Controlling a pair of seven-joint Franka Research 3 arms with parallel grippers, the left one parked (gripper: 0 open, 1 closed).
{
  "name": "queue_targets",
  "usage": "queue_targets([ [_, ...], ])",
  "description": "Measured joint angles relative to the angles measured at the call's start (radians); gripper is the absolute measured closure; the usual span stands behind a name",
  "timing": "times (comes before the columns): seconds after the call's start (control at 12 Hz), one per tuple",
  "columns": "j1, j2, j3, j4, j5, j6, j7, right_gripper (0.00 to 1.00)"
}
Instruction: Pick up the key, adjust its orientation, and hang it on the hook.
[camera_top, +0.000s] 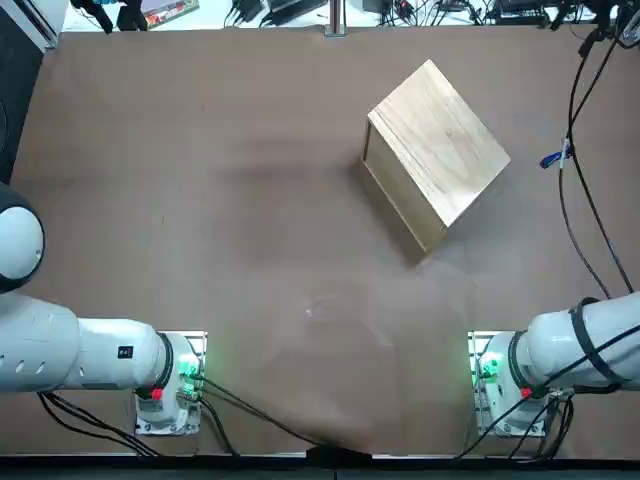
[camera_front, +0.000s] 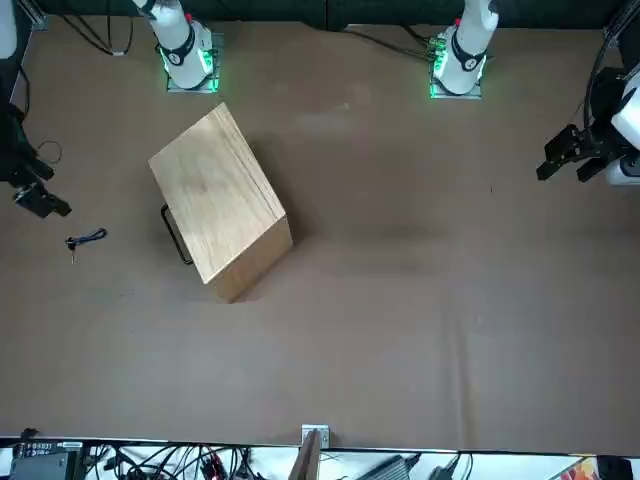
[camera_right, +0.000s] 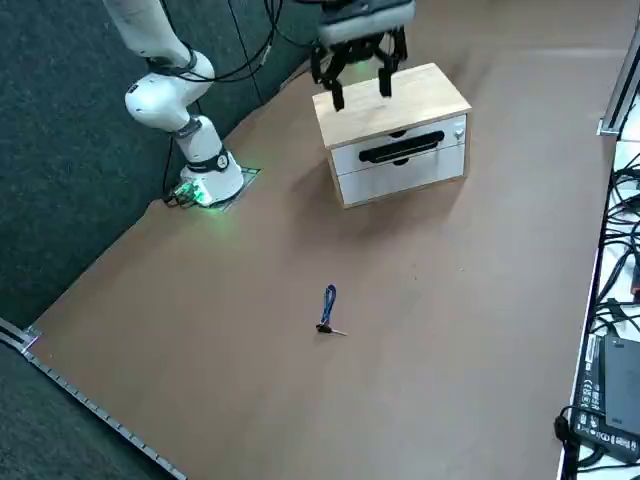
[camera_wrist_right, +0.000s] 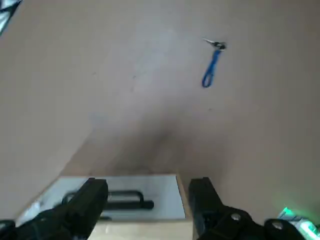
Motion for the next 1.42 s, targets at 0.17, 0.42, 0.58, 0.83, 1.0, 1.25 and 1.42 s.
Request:
queue_targets([
  [0.17, -0.044, 0.02, -0.002, 0.0, -0.003, 0.015, 0.078, 0.0],
  [0.42, -0.118, 0.04, -0.004, -0.001, -0.009, 0.063, 0.233, 0.0],
  [0.58, -0.16, 0.052, -0.004, -0.001, -0.011, 0.085, 0.296, 0.0],
  [0.83, -0.21, 0.074, -0.004, -0.016, -0.012, 0.096, 0.322, 0.0],
  [1.0, -0.224, 0.086, -0.004, -0.042, -0.012, 0.127, 0.326, 0.0],
  [1.25, -0.247, 0.099, -0.004, -0.115, -0.012, 0.21, 0.326, 0.0],
  [1.42, -0.264, 0.107, -0.004, -0.181, -0.013, 0.293, 0.313, 0.0],
])
